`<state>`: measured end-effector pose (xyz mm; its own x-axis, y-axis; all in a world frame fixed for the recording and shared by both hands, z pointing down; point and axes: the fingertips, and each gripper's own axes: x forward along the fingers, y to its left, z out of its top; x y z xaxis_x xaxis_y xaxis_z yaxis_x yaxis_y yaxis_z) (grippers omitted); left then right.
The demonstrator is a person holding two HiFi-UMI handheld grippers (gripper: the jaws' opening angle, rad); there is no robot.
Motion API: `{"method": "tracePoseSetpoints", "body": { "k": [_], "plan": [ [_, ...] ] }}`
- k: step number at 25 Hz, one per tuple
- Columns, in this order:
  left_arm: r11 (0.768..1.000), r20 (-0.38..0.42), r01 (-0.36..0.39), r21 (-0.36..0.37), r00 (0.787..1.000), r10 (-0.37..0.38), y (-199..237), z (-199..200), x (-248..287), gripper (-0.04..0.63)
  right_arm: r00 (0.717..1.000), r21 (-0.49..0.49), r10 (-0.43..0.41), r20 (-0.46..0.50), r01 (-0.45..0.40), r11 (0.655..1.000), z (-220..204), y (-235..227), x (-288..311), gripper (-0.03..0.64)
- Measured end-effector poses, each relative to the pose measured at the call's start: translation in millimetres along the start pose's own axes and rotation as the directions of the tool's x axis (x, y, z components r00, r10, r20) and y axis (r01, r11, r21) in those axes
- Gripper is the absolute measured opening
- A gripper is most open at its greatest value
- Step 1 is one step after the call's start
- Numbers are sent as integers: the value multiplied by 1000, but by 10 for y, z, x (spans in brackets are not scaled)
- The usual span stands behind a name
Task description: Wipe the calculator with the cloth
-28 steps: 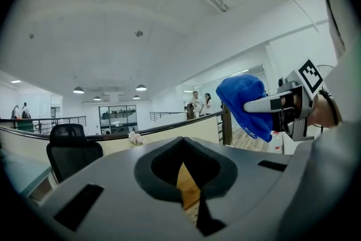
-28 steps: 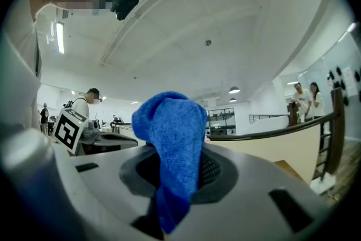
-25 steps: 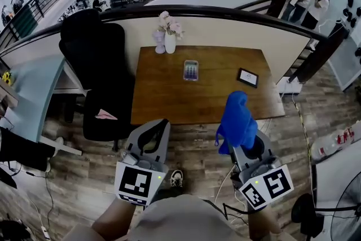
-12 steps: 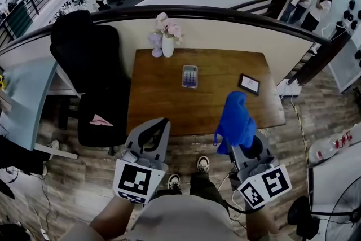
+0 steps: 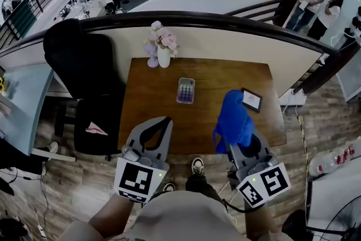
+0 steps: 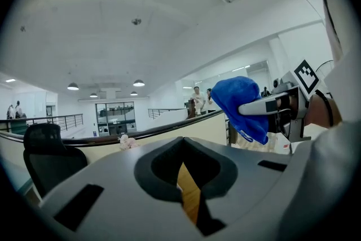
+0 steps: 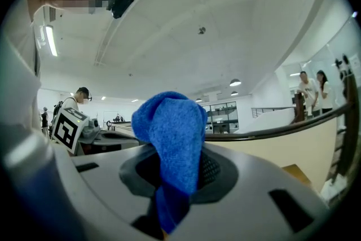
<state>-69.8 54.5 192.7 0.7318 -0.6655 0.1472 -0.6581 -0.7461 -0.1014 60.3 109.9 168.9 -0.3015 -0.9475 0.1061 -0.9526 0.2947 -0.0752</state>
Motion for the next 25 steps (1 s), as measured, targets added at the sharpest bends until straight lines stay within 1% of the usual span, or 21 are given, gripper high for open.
{"method": "tracePoseSetpoints", "body": {
  "k": [4,10,14,17,22,25],
  "plan": [
    [999,-11,-33,2,999,33,50,61,391,2,999,-2,47,-7,-47,999,52,-379,285,100],
    [994,-45,-112,-5,993,112,163,91,939,2,991,2,136,-14,-136,991,124,-887,715,100],
    [987,-77,-160,23,984,161,204,47,1206,2,981,5,192,-28,-192,981,77,-1158,952,100],
    [981,-100,-193,31,976,195,211,6,1354,2,972,8,231,-34,-230,973,47,-1310,1092,100],
    [963,-128,-269,15,955,269,283,-81,1487,2,961,22,269,-61,-268,963,-67,-1482,1265,98],
    [959,-141,-285,-5,949,281,352,-124,1527,2,954,32,289,-79,-287,957,-138,-1510,1365,98]
  ]
}}
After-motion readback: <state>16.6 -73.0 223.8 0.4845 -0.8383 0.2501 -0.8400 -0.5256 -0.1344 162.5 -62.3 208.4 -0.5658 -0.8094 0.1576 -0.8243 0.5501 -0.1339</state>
